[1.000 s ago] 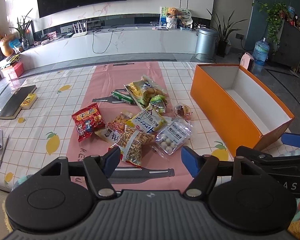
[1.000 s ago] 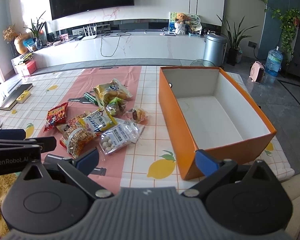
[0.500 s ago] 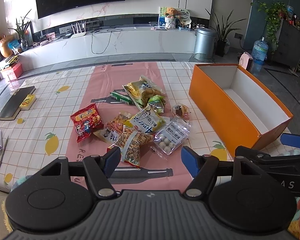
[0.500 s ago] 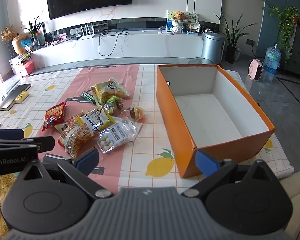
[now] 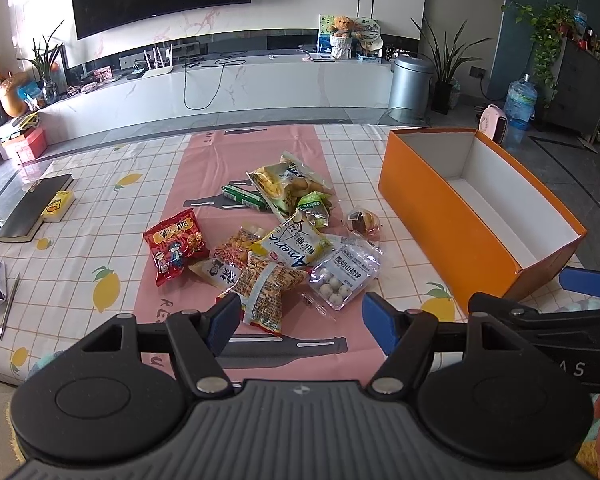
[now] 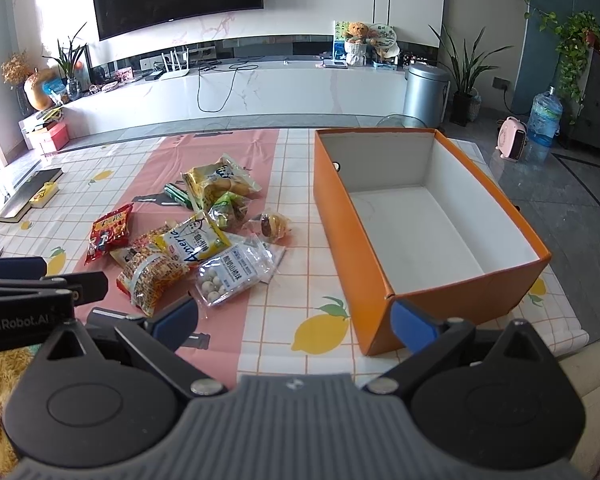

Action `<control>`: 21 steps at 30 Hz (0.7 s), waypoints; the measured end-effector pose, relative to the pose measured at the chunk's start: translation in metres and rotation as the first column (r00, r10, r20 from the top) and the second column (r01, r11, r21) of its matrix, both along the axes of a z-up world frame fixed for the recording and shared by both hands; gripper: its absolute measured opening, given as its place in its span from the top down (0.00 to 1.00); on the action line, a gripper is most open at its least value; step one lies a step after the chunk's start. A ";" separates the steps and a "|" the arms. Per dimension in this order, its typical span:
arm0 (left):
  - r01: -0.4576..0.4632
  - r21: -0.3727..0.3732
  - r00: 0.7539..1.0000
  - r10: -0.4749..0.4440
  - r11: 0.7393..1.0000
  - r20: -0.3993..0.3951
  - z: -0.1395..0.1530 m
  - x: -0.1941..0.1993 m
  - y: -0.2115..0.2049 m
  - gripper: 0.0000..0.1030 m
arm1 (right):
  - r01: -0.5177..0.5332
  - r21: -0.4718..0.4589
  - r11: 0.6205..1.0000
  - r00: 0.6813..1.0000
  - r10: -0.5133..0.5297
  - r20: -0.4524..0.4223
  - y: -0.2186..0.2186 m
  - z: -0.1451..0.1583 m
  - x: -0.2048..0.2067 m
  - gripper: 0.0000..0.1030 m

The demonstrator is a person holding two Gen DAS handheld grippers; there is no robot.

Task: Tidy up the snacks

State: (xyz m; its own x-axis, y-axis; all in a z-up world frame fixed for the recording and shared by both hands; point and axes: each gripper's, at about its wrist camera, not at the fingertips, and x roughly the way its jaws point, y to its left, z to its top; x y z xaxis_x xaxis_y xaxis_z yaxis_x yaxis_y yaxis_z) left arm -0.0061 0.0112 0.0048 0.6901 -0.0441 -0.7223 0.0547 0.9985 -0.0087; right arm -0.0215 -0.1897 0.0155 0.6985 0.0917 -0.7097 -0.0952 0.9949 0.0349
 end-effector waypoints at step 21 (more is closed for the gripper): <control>0.000 -0.001 1.000 0.000 1.000 0.000 0.000 0.000 0.000 0.20 | 0.002 -0.003 1.000 1.000 -0.002 -0.006 0.003 0.000 0.001 0.04</control>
